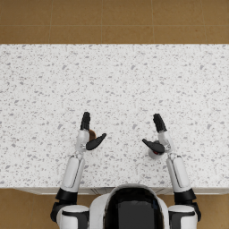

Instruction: Pick up two cups and pour the berry on the right into the cup on the left

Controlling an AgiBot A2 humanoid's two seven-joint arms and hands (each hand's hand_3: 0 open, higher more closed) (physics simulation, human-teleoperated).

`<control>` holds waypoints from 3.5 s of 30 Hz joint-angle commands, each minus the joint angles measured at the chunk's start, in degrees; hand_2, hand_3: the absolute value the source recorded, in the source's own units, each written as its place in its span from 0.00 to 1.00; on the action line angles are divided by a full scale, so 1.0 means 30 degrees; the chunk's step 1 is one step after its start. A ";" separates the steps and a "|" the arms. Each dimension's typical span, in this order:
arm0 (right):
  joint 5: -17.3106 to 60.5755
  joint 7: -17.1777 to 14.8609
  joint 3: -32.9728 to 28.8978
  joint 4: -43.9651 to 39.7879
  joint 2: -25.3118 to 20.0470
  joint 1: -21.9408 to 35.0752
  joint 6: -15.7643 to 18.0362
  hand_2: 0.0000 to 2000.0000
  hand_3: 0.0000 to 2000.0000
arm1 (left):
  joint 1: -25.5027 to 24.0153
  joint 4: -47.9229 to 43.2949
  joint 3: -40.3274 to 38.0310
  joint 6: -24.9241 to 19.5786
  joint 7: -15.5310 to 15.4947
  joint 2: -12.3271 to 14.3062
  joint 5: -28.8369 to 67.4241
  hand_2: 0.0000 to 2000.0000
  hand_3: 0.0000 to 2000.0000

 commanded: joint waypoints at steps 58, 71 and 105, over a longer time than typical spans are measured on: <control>0.6914 0.1928 -0.1672 -0.3069 0.0326 -0.6842 -0.1905 0.00 0.00 | -0.4672 0.3398 -0.2576 -0.1926 -0.1922 0.0563 0.7514 0.00 0.00; 0.6916 0.2027 -0.1333 -0.4221 -0.0286 -0.6244 -0.1842 0.00 0.00 | -0.2876 0.7516 -0.1922 -0.1926 -0.1922 0.1548 0.7511 0.00 0.00; 0.6904 0.2024 -0.0657 -0.7433 -0.5413 0.6385 -0.0163 1.00 0.64 | 0.1862 0.4756 0.0877 -0.2572 -0.1969 0.4579 0.7507 1.00 0.64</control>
